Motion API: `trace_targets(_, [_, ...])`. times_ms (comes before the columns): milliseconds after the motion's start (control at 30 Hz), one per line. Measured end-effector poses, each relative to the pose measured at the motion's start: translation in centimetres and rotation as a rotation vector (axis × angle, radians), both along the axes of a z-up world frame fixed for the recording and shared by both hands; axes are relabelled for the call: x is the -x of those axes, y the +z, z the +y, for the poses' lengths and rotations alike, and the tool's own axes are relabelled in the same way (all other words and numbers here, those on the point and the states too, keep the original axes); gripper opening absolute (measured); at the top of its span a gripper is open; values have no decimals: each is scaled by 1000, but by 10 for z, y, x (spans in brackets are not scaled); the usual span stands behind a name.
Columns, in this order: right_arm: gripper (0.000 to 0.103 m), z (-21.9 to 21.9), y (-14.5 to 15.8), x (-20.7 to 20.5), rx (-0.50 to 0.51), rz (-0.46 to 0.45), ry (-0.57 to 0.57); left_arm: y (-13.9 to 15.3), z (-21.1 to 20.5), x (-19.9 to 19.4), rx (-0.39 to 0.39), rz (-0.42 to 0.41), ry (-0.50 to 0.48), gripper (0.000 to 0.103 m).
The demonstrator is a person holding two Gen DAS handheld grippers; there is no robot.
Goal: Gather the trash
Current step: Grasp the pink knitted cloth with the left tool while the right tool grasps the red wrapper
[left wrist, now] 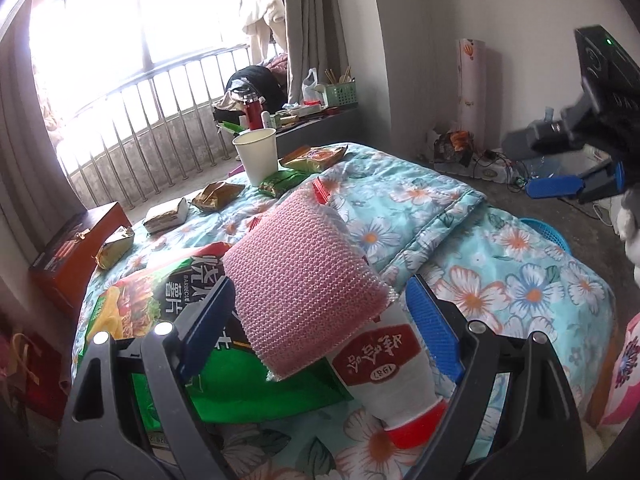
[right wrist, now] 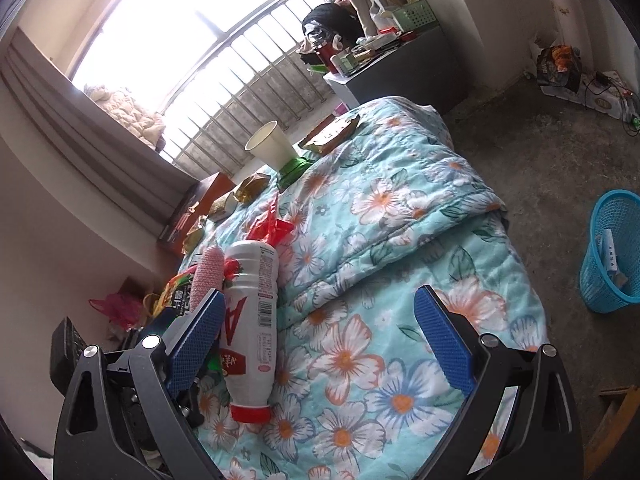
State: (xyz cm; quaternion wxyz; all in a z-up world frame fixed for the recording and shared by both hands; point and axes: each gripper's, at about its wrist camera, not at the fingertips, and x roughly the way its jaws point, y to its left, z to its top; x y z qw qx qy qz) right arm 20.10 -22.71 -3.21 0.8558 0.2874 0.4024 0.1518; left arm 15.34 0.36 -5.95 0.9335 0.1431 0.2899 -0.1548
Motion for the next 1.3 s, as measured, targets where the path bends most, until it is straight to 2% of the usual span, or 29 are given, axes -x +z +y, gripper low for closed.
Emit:
trace_targets(67, [90, 5, 1, -21, -37, 12, 40, 0, -1, 0, -24, -21, 1, 82])
trace_targets(233, [87, 31, -5, -82, -86, 64, 140, -4, -6, 5, -72, -33, -2, 69])
trace_targets(467, [78, 78, -33, -152, -53, 164, 211, -5, -6, 12, -84, -21, -15, 49])
trace_targets(667, [71, 97, -54, -186, -39, 222, 214, -3, -8, 20, -85, -40, -28, 38])
trace_targets(800, [64, 103, -61, -194, -43, 241, 205, -1, -11, 27, -95, -72, -35, 31])
trace_targets(900, [53, 103, -64, -195, -40, 252, 194, 2, -9, 31, -88, -91, -33, 28])
trace_targets(1000, [39, 102, -68, -197, -42, 262, 181, 5, -6, 35, -79, -109, -29, 25])
trace_targets(1067, [24, 101, -67, -196, -40, 259, 175, 8, -7, 38, -81, -121, -30, 24])
trace_targets(1133, [16, 98, -68, -193, -33, 256, 165, 9, -6, 40, -73, -130, -31, 23])
trace_targets(1300, [9, 79, -55, -180, -25, 211, 136, 15, -4, 43, -68, -158, -20, 21])
